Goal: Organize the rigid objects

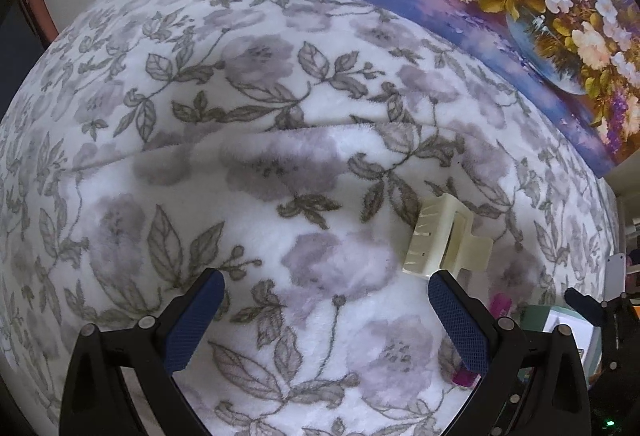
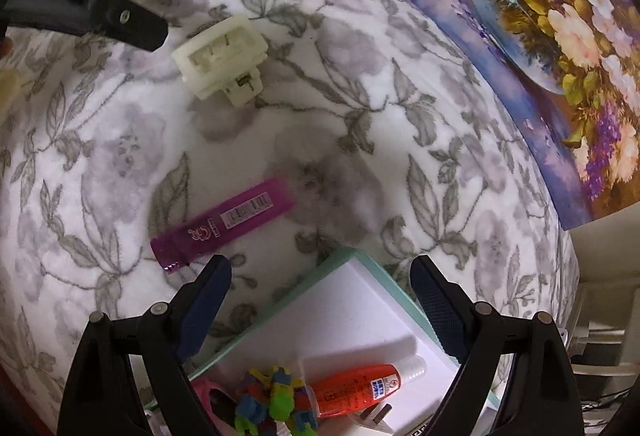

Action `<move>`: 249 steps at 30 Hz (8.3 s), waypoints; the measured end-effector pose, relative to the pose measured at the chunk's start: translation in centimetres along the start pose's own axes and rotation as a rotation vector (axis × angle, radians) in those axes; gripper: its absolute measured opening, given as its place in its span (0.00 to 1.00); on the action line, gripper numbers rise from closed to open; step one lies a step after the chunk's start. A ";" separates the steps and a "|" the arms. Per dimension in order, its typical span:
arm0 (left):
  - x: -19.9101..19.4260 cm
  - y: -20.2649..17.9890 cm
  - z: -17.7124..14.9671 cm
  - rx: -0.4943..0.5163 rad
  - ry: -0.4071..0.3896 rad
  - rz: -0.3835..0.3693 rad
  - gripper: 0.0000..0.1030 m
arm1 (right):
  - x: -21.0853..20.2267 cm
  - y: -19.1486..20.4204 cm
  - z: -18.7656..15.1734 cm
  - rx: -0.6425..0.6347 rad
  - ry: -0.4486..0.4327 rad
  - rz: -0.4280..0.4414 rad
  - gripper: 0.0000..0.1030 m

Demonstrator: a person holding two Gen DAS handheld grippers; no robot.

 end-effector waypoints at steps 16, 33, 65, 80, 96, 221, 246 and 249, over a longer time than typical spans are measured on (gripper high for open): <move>0.2 0.7 0.4 -0.021 0.010 -0.024 1.00 | 0.5 2.7 2.3 -0.048 -0.034 -0.060 0.89; 1.1 2.0 0.5 -0.078 0.032 -0.039 1.00 | 1.2 2.4 4.9 0.191 -0.076 0.256 0.89; 1.9 1.5 0.7 -0.079 0.040 -0.080 1.00 | -0.7 0.4 4.3 0.239 -0.152 0.258 0.79; 0.9 -4.8 0.2 0.055 -0.095 -0.172 1.00 | -5.4 -7.0 0.2 0.382 -0.228 0.179 0.79; 1.8 -7.9 -0.2 0.159 -0.164 -0.107 0.52 | -4.6 -8.9 -2.0 0.449 -0.216 0.169 0.79; -13.7 -0.5 -20.4 0.192 -0.249 0.110 1.00 | -14.2 5.7 -21.4 0.872 -0.292 0.014 0.85; -12.8 -0.1 -20.2 0.207 -0.216 0.143 1.00 | -13.4 6.0 -21.1 0.852 -0.260 0.022 0.85; -12.8 -0.2 -20.3 0.211 -0.213 0.141 1.00 | -13.3 6.0 -21.1 0.855 -0.253 0.024 0.85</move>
Point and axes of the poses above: each gripper's, at about its wrist camera, not at the fingertips, and x roughly the way its jaws point, y to its left, z to its top, the point moved 2 cm from there along x, roughly the way its jaws point, and after that the axes turned 10 degrees about z, right-handed, at the moved point
